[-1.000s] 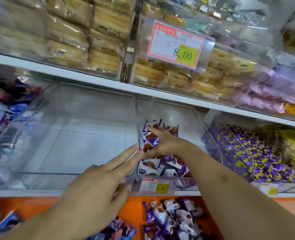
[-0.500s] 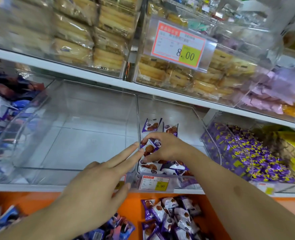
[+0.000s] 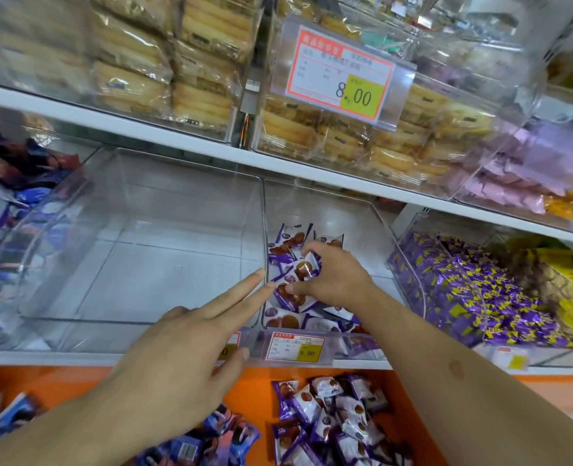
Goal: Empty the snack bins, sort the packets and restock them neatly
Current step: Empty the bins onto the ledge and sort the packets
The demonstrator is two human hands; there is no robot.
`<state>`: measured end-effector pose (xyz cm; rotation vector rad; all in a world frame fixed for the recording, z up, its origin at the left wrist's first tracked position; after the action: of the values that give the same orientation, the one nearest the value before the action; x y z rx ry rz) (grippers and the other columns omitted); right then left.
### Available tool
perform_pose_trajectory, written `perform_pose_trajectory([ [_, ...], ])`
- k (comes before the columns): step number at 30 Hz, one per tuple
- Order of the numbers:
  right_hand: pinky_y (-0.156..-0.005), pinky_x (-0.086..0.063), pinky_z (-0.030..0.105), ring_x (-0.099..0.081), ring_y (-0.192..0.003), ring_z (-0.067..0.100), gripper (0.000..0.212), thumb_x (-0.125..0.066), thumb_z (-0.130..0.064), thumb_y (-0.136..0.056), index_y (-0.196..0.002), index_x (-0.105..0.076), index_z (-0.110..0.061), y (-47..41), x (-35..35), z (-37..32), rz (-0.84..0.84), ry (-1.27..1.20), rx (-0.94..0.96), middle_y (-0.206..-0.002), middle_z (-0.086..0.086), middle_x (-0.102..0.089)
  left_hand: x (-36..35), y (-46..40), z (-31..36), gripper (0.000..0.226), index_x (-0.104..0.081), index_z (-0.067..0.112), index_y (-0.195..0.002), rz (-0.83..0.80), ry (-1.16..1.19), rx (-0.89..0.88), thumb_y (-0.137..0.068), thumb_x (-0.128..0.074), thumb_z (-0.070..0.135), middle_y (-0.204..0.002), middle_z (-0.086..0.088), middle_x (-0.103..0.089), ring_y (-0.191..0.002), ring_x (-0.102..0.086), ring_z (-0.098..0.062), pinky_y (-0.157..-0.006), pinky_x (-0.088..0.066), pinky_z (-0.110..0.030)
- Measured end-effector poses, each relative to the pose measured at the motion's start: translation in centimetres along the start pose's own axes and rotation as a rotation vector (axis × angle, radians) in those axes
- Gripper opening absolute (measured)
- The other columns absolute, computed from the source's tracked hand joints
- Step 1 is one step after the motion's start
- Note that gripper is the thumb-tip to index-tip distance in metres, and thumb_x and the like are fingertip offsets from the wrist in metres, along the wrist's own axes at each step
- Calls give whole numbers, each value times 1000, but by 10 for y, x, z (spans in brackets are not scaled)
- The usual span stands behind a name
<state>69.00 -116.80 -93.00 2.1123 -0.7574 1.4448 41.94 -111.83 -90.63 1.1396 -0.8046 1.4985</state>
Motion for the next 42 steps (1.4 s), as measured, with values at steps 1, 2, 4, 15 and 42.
perform_pose_trajectory([
  [1,-99,-54,47,-58,-122,23,78,-87,-71,-60,-126,-50,-52,0,0,2,-2,-10,-3,-131,-7,-60,0,0,1,85,37,70,-135,-3,-2,0,-105,-39,48,-136,53,44,-82,-50,-5,-88,-45,-17],
  [2,-104,-52,49,-54,-128,25,85,-85,-74,-60,-133,-46,-56,0,0,3,-33,-9,-4,-137,-4,-55,1,0,1,85,38,70,-135,-7,-4,1,-106,-39,48,-136,53,45,-83,-50,-5,-87,-45,-17],
  [4,-112,-44,55,-40,-142,30,99,-84,-79,-57,-142,-35,-63,4,-2,0,-139,32,-13,-151,1,-41,1,0,1,84,38,69,-135,-10,-11,1,-106,-38,48,-136,52,45,-83,-50,-4,-84,-40,-16],
  [15,-105,-48,46,-48,-132,21,66,-91,-55,-71,-126,-54,-54,2,-10,-20,-204,121,151,-145,-8,-50,-1,0,-1,83,33,70,-139,29,-19,13,-105,-40,47,-137,53,42,-78,-51,-5,-91,-41,-18],
  [42,-57,-62,41,-78,-81,32,38,-83,1,-84,-115,-72,-19,138,106,11,270,-813,134,-98,12,-77,-6,0,-10,90,18,69,-148,147,42,10,-100,-54,44,-150,51,27,-57,-60,-10,-88,-54,-28],
])
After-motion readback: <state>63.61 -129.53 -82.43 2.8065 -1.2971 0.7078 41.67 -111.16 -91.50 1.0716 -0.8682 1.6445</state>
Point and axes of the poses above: each hand's wrist, its own y-axis away from the middle knuckle, its own x-axis out of the back of the hand, z = x × y, the point moved 4 cm from there along -y, towards the middle knuckle
